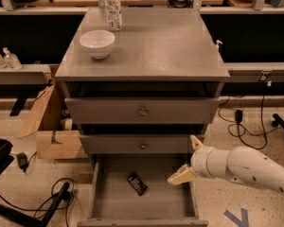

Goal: Pick rxbar chocolate from bottom drawer and place on counter

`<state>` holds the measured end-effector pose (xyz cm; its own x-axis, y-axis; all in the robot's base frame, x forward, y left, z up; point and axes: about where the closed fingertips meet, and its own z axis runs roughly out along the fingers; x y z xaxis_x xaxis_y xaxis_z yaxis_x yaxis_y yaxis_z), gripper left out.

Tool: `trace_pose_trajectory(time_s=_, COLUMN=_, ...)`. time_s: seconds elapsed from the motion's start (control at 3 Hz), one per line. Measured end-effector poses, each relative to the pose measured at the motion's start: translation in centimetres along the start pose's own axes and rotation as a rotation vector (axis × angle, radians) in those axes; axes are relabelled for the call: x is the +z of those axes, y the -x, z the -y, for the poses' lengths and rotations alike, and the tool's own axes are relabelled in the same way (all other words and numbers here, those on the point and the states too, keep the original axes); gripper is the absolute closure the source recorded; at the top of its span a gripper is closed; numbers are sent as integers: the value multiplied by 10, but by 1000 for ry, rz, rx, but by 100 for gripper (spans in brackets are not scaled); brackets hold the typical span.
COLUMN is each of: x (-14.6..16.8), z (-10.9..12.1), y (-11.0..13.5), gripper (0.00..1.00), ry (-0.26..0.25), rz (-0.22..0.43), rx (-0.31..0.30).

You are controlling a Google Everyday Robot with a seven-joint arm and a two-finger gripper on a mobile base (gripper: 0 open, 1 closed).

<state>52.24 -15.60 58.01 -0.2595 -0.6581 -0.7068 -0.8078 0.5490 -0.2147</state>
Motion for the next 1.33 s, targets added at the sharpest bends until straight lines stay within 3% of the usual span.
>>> trace_pose_trajectory(time_s=0.33, x=69, z=-8, y=-27, gripper=0, ry=-8, rz=40, rx=24)
trace_pose_trajectory(time_s=0.67, x=125, z=-12, y=-37, gripper=0, ry=-34, rz=34, rx=50)
trace_pose_trajectory(time_s=1.0, x=125, z=-12, y=-37, gripper=0, ry=-34, rz=34, rx=50)
trace_pose_trajectory(time_s=1.33, x=150, z=-26, y=-48, gripper=0, ry=3, rz=44, rx=87)
